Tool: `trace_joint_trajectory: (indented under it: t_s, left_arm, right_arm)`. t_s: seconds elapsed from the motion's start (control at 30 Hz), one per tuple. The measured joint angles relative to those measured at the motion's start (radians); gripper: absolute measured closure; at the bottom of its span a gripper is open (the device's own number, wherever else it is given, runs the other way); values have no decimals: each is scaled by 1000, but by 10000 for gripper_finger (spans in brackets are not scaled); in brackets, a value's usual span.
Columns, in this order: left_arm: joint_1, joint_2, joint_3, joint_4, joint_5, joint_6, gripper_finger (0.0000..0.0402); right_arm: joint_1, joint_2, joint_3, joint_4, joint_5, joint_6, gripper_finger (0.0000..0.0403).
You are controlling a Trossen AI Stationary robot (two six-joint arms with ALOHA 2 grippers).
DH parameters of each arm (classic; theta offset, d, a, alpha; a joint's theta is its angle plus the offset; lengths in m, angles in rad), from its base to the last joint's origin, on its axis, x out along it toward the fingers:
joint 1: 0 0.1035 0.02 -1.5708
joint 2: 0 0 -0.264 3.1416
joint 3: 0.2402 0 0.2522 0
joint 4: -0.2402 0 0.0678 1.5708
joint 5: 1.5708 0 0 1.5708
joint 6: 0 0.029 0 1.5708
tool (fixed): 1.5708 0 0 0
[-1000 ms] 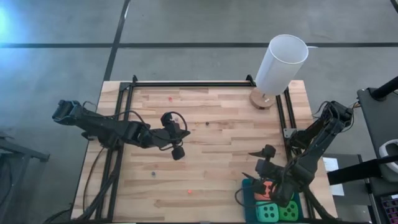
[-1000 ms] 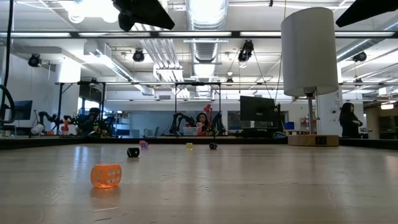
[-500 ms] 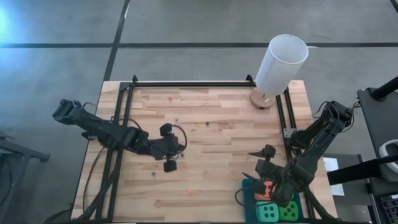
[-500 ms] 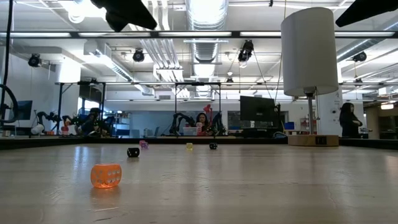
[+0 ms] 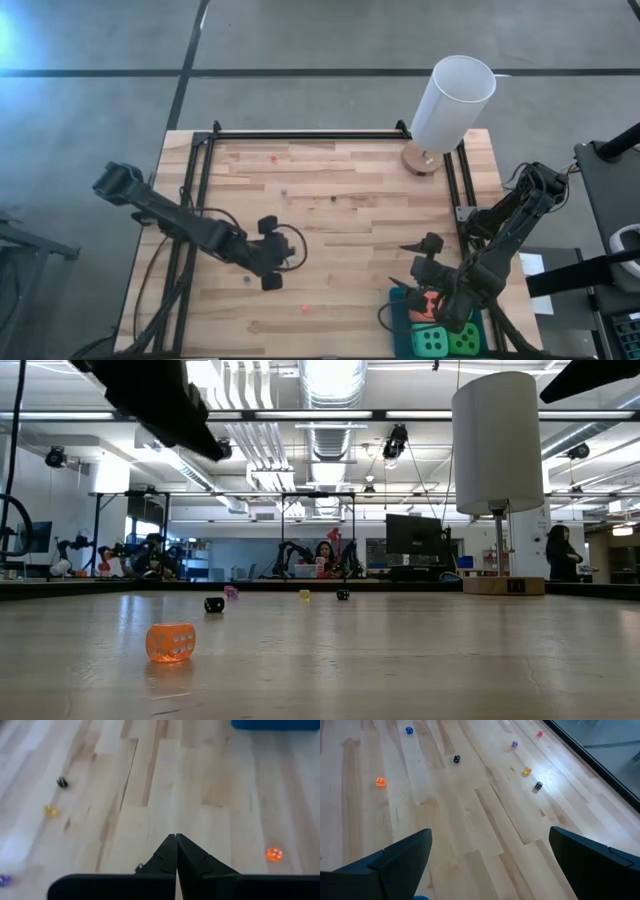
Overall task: Pick & Place Dice
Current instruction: Put the bottom small black die into the blue bin
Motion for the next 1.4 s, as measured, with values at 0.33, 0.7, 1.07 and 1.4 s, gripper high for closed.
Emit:
trace_joint_trajectory:
  t_s: [0.33,0.7,1.07,1.4]
  left_arm:
    - [11,28,-4,3,23,-79,370]
    - [24,141,-5,-3,46,-65,306]
    - [122,238,-6,-65,144,-197,316]
    - [139,295,-6,-84,166,-201,317]
  right_arm:
    - [0,0,0,3,1,-1,3]
    - [0,0,0,4,1,-3,3]
    - [0,0,0,6,2,-3,3]
    - [0,0,0,6,2,-3,3]
